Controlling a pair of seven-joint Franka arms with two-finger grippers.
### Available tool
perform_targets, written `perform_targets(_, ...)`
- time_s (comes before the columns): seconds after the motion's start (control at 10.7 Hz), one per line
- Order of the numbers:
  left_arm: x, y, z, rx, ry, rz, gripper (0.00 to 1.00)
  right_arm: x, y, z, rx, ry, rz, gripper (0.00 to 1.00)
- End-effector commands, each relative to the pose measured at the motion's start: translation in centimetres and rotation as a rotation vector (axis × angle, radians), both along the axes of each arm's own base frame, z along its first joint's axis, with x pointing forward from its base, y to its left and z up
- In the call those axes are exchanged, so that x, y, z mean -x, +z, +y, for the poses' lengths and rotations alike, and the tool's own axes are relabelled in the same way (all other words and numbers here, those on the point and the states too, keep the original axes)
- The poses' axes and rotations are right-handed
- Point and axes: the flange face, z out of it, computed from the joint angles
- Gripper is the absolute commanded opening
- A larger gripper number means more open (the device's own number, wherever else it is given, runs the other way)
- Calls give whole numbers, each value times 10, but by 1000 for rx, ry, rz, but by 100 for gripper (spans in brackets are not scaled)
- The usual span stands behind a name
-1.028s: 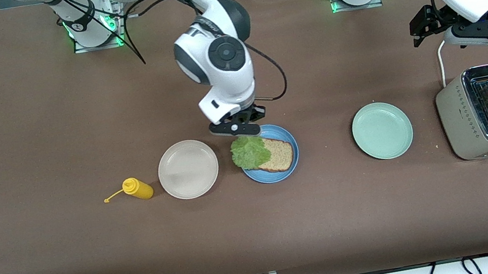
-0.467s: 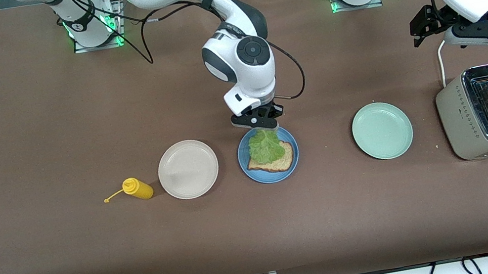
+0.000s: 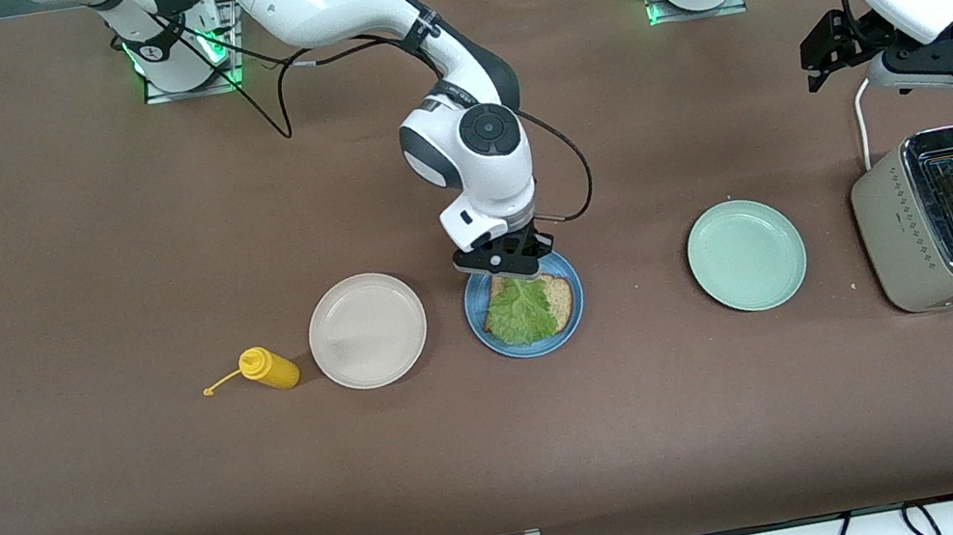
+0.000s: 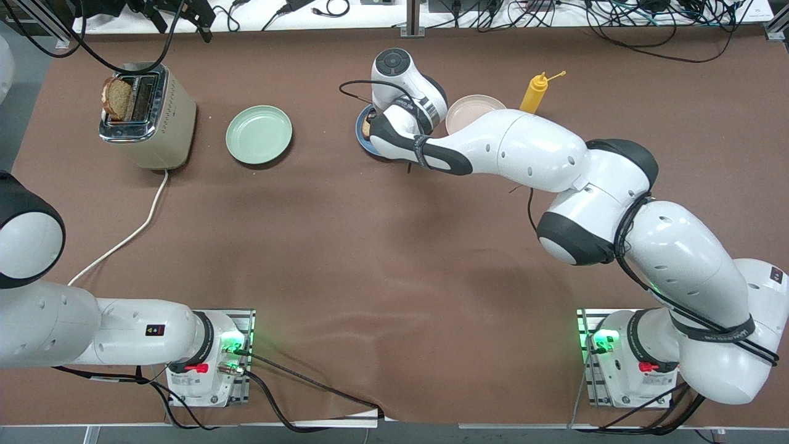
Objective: Make sandwich in blue plate with both arms
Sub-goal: 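Lower the lettuce leaf onto the bread and open the right gripper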
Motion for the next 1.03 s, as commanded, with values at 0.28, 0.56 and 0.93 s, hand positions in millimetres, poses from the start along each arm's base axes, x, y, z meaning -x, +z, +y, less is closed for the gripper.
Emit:
perform_targets(0.28,0,3,0,14,8,6,100,-2,3,9,22,130,-66,100)
perform_targets(0.56,0,3,0,14,8,6,100,-2,14,6,23,135,-69,100)
perform_targets(0.93,0,3,0,14,8,6,100,5,59,-22,88,355,-96,100)
